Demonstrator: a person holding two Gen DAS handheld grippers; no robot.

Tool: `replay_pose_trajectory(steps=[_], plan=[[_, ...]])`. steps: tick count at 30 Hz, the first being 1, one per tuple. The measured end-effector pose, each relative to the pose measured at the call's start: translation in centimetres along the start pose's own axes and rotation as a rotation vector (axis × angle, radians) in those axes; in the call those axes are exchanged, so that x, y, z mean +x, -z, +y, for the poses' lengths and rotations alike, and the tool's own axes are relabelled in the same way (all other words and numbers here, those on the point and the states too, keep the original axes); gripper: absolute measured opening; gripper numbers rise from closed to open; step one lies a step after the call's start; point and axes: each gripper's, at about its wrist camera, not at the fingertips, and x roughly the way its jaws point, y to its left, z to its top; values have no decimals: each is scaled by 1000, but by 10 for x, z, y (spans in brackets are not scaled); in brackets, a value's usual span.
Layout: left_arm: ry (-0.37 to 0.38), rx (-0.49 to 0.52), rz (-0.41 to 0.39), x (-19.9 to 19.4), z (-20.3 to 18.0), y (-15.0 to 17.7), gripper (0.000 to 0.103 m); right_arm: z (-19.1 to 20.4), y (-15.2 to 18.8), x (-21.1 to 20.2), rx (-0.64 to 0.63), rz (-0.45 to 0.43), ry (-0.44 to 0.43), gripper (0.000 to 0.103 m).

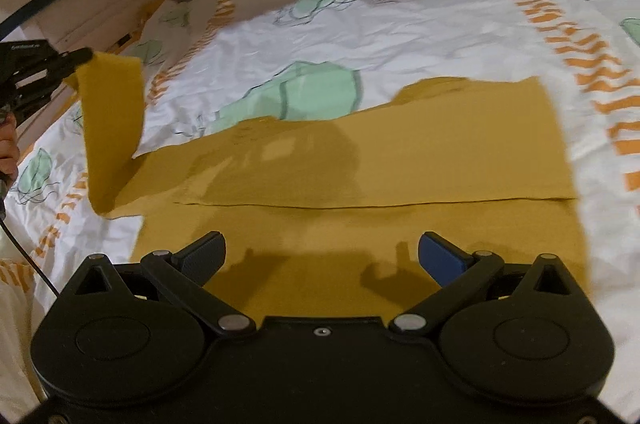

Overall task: Fold small clothes
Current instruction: 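Grasp the cuff with the left gripper, lift and lay it across the body, then open the left gripper to release the folded sleeve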

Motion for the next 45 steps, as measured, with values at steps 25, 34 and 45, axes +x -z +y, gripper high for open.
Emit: replay_pose_trajectory(steps=[25, 34, 45], plan=[[433, 295, 441, 75, -129, 143, 28, -92, 0, -13, 170, -15, 23, 103], [164, 325, 427, 42, -104, 137, 29, -88, -4, -13, 134, -41, 6, 103], [-238, 296, 431, 13, -31, 130, 29, -80, -3, -9, 99, -55, -34, 103]])
